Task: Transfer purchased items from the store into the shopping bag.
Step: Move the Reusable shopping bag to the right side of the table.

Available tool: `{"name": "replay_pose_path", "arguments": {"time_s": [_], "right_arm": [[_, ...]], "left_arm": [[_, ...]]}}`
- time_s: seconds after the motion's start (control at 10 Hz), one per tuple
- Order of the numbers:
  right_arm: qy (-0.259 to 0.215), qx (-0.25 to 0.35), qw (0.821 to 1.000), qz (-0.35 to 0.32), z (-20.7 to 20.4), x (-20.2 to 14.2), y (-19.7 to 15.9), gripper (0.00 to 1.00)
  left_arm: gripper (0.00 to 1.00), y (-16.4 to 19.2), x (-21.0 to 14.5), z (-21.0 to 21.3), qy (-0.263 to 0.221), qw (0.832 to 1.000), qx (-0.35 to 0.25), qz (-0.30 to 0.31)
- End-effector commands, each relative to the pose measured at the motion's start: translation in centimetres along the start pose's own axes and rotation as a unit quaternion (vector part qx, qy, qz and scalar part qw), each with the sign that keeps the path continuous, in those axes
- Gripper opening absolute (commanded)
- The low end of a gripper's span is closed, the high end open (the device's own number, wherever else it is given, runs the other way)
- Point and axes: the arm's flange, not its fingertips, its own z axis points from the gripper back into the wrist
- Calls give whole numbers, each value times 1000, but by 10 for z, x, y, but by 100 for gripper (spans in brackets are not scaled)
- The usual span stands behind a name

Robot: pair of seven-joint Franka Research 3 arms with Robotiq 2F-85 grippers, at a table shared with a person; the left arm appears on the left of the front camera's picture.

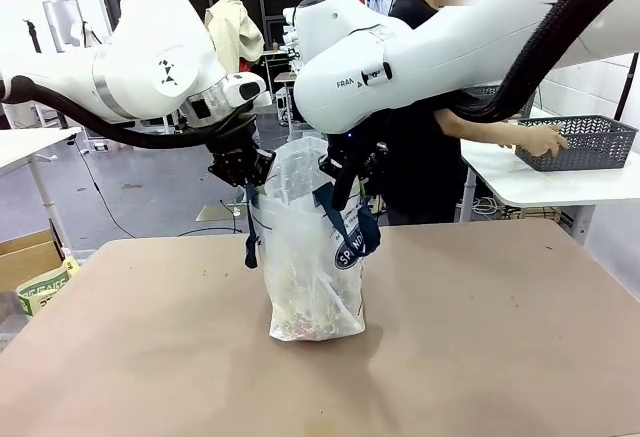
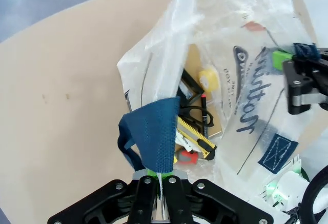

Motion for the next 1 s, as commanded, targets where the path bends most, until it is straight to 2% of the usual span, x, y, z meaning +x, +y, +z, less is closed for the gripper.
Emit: {"name": "replay_pose_path", "arguments": {"time_s": [0.0, 0.3, 0.9], "right_arm": [[1, 24, 999, -35, -8, 9, 2, 0], [-2, 49, 997, -61, -10, 15, 15, 0], [1, 83, 994, -69, -11, 36, 34, 0]], "left_arm": [[0, -2, 2, -3, -24, 1000, -9, -6], [0, -4, 6, -10, -25, 999, -41, -7], [0, -13, 13, -10, -46, 997, -56, -24]]}}
